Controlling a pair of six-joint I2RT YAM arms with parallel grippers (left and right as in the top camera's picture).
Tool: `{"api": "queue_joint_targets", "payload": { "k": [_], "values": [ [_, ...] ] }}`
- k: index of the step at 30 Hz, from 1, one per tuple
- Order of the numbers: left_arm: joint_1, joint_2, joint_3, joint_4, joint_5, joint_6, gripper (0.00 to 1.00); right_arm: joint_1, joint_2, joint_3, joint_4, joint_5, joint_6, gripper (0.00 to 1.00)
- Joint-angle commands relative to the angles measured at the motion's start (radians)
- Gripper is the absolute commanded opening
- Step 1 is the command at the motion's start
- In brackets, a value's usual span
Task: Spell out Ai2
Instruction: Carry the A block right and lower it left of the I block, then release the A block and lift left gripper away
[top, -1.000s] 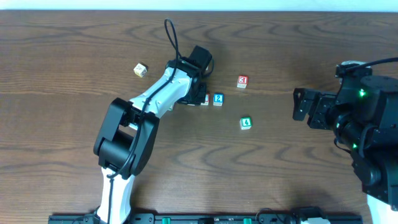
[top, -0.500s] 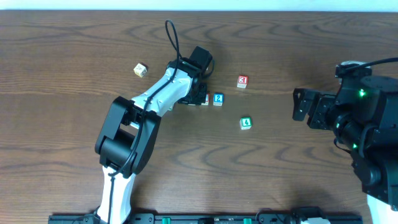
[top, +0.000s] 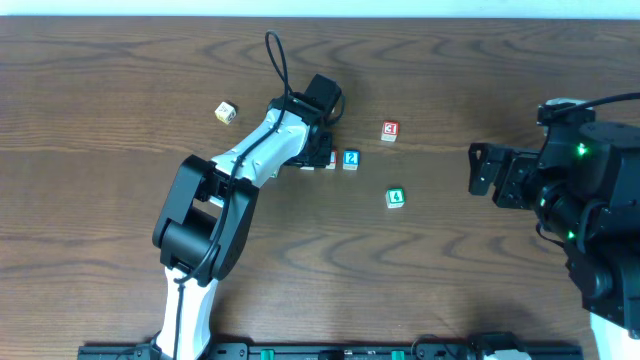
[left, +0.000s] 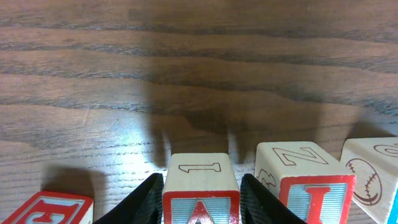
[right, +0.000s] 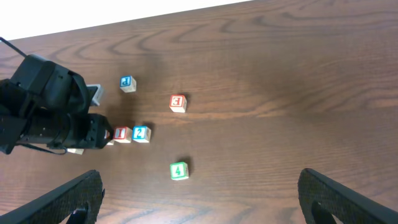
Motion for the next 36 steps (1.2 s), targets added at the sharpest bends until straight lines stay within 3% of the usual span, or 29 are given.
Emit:
{"api": "queue_joint_targets", "payload": {
  "k": [1,14,20,21,22,23,24,25,30,36],
  "values": [
    [0.002,0.017,0.013,0.008,-0.03,-0.002,0.41,-0.01,0.0,0.003,-0.002,-0.024,-0.003,0.99],
    [0.012,0.017,0.034,0.148,-0.141,-0.002,0.5,-0.01,0.016,0.003,-0.006,-0.024,-0.003,0.99],
    [0.02,0.005,0.163,0.071,-0.122,-0.004,0.5,-0.007,0.131,-0.013,-0.028,-0.028,-0.003,0.97],
    [0.024,0.002,0.185,0.043,-0.123,-0.013,0.5,-0.007,0.157,-0.015,-0.031,-0.031,-0.003,0.86],
    [0.032,-0.004,0.208,0.008,-0.123,-0.027,0.45,-0.007,0.188,-0.018,-0.032,-0.038,-0.003,0.6],
    [0.045,-0.012,0.229,-0.036,-0.122,-0.043,0.29,-0.007,0.227,-0.018,-0.031,-0.057,-0.003,0.38],
    [0.061,-0.021,0.238,-0.072,-0.122,-0.06,0.06,-0.007,0.263,-0.018,-0.025,-0.082,-0.003,0.2],
    [0.081,-0.029,0.238,-0.105,-0.116,-0.087,0.06,-0.007,0.299,-0.018,-0.016,-0.108,-0.003,0.01],
    [0.214,-0.041,0.233,-0.219,0.129,-0.089,0.06,-0.007,0.5,-0.018,0.039,-0.241,-0.029,0.01],
    [0.248,-0.041,0.179,-0.209,0.15,-0.035,0.06,-0.007,0.668,-0.018,0.115,-0.377,-0.052,0.01]
  ]
}}
